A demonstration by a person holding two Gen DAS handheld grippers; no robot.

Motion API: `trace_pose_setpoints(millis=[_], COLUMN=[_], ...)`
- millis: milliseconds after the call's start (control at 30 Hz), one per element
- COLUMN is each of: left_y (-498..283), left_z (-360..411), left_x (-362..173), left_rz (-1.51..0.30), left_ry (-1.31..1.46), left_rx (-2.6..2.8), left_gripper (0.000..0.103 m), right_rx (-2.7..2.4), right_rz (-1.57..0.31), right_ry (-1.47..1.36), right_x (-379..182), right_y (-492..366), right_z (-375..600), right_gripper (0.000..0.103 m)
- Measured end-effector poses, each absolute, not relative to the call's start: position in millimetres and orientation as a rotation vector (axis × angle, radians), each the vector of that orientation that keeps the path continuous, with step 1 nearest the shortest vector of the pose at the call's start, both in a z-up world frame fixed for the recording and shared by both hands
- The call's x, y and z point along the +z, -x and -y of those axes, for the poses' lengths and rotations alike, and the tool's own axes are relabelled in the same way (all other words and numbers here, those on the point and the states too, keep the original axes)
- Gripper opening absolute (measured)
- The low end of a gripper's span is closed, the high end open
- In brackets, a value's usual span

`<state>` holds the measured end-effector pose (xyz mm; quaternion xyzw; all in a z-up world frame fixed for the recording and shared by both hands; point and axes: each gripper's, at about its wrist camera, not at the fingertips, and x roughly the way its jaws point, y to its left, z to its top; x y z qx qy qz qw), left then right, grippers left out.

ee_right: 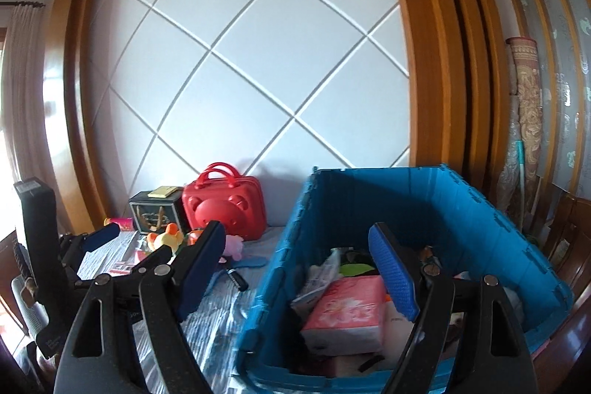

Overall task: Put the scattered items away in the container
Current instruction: 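Open both tools to drop the tape roll and plush into the crate, then move both tools back over the items on the bed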

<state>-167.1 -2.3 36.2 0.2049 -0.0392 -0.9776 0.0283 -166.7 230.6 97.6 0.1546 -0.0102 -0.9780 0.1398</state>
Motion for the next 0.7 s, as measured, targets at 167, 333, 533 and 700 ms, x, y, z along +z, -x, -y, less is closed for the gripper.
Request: trace_pose_setpoints(millis=[167, 333, 533, 700], left_y=[145.6, 130.9, 122.5, 117.1], left_z=[95.5, 185.2, 273.2, 311.5], left_x=[-10.4, -54.9, -99.7, -128.4], left_rz=[0.101, 0.109, 0.051, 0.071], left_ry=[-0.773, -0.879, -0.987, -1.027], left_rx=[-2.921, -2.802, -2.691, -2.654], left_gripper=[0.086, 0.086, 0.086, 0.086], right_rx=[-2.697, -2.581, -2.467, -2.335], right_rz=[-0.021, -0.042, -0.069, -0.096], right_ry=[-0.567, -0.704, -0.812, -0.921], right_x=[73.0, 36.7, -8.8, -48.3], right_y=[172.2, 179.2, 183.6, 196.7], right_z=[-140.3, -55.0, 17.8, 57.0], right_gripper=[0.080, 0.080, 0.080, 0.080])
